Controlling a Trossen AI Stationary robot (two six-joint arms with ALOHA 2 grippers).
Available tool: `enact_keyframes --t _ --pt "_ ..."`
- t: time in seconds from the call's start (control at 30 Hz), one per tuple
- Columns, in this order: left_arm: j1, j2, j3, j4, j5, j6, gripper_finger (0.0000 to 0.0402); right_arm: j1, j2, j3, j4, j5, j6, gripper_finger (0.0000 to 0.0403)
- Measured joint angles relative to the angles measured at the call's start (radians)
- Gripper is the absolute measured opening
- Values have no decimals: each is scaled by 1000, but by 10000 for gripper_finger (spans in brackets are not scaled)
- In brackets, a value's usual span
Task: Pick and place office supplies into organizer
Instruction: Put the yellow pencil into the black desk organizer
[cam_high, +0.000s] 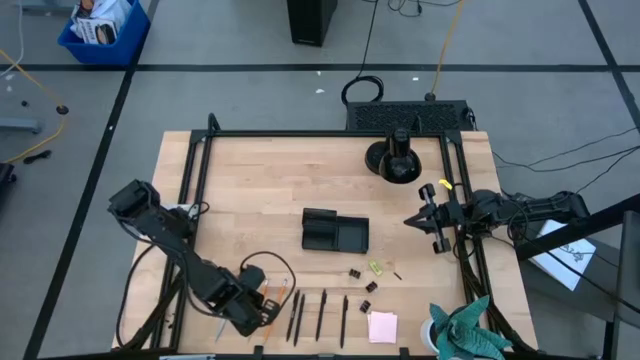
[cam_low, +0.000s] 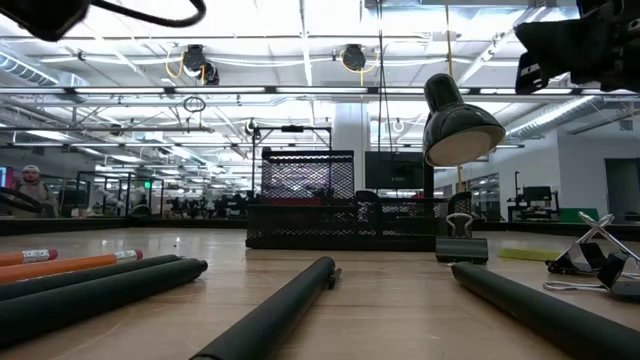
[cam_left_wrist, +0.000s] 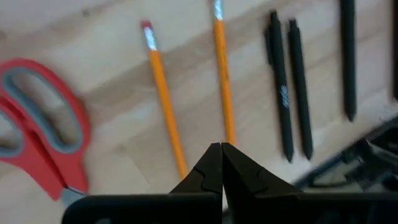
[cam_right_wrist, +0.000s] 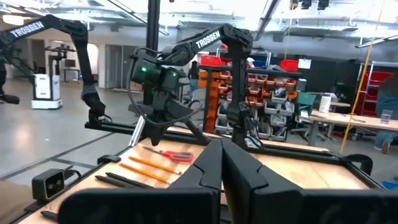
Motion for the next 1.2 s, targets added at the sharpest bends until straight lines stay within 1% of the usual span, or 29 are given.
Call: enact_keyframes --t 0.17,0.27,0.33,0.5,0.63,0.7,0.8,0.93,1.07,1.13,1.2 --pt "35 -1 0 -52 0 29 5 0 0 0 0 -3 -1 0" --pt "55 -1 0 -50 2 42 5 0 0 0 0 -3 -10 0" --pt "70 4 0 -43 9 82 5 0 0 0 0 -3 -18 0" --pt "97 38 -1 -39 51 180 5 0 0 0 0 -3 -27 0" --pt "113 69 -1 -38 74 200 6 0 0 0 0 -2 -27 0" --pt "121 73 -1 -40 92 201 12 0 0 0 0 -2 -27 0" --pt "123 73 -1 -43 97 227 39 0 0 0 0 -1 -27 0" --pt "122 73 -1 -45 95 264 97 0 0 0 1 -1 -27 0" --pt "130 73 -1 -45 68 267 162 0 0 0 1 -1 -21 0" --pt "137 73 -1 -45 64 267 186 0 0 0 1 -1 -7 0" --pt "144 73 -1 -45 62 272 202 0 0 0 1 -1 -4 0"
